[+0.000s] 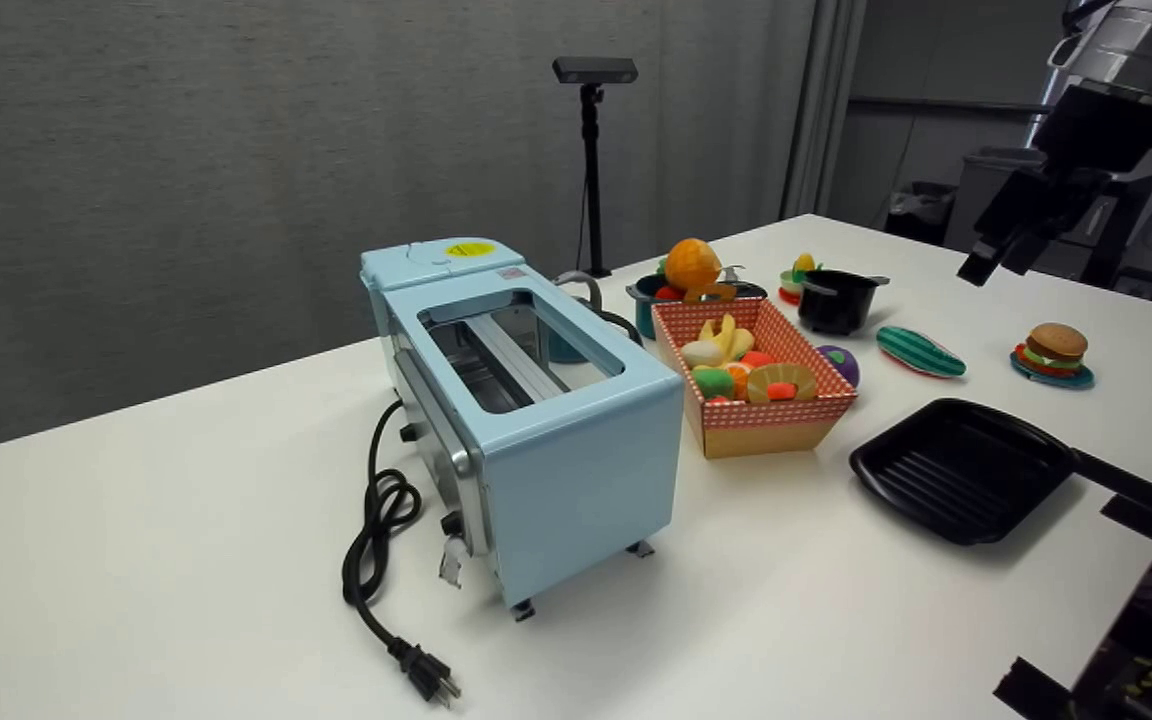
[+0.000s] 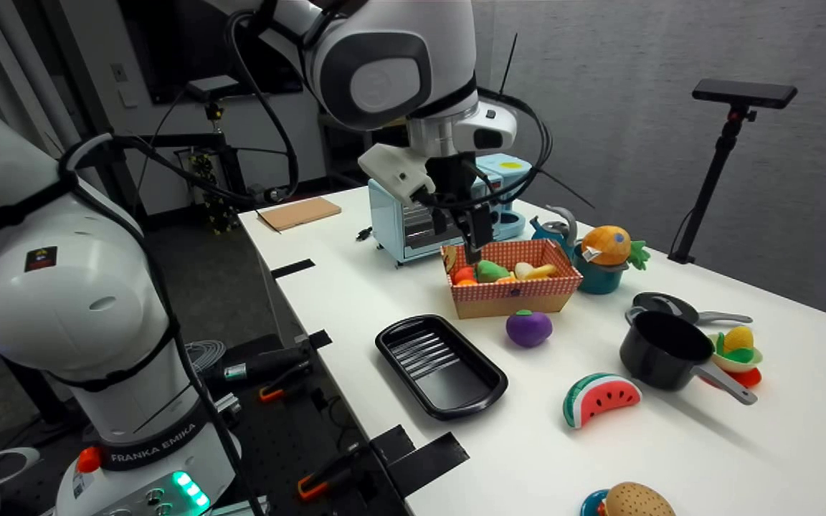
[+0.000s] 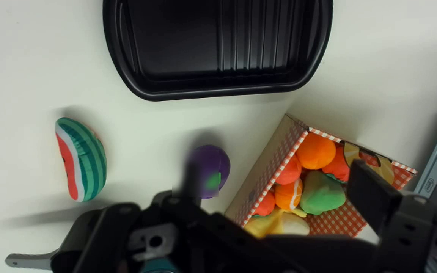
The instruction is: Put the pineapple plush toy in the box
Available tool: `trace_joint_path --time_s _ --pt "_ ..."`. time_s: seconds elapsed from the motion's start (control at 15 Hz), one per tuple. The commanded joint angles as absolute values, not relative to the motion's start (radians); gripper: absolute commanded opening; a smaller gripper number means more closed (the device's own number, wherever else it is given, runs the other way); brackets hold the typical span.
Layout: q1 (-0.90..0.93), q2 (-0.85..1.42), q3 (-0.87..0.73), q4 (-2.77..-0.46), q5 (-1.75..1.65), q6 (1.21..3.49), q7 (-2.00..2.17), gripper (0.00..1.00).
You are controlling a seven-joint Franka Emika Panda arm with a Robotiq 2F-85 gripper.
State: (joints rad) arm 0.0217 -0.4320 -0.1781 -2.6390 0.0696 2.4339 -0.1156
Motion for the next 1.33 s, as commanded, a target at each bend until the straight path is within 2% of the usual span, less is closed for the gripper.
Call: trace_joint_path --time_s 0.0,0.53,1.27 --pt "0.0 -0.431 -0.157 -2.637 0.083 2.43 -0.125 1.0" --pt "-0.001 -0.409 -0.147 -2.609 0.088 2.443 -0.102 1.0" --pt "-0.047 -0.283 -0.164 -2.425 0.137 2.484 -0.022 1.0"
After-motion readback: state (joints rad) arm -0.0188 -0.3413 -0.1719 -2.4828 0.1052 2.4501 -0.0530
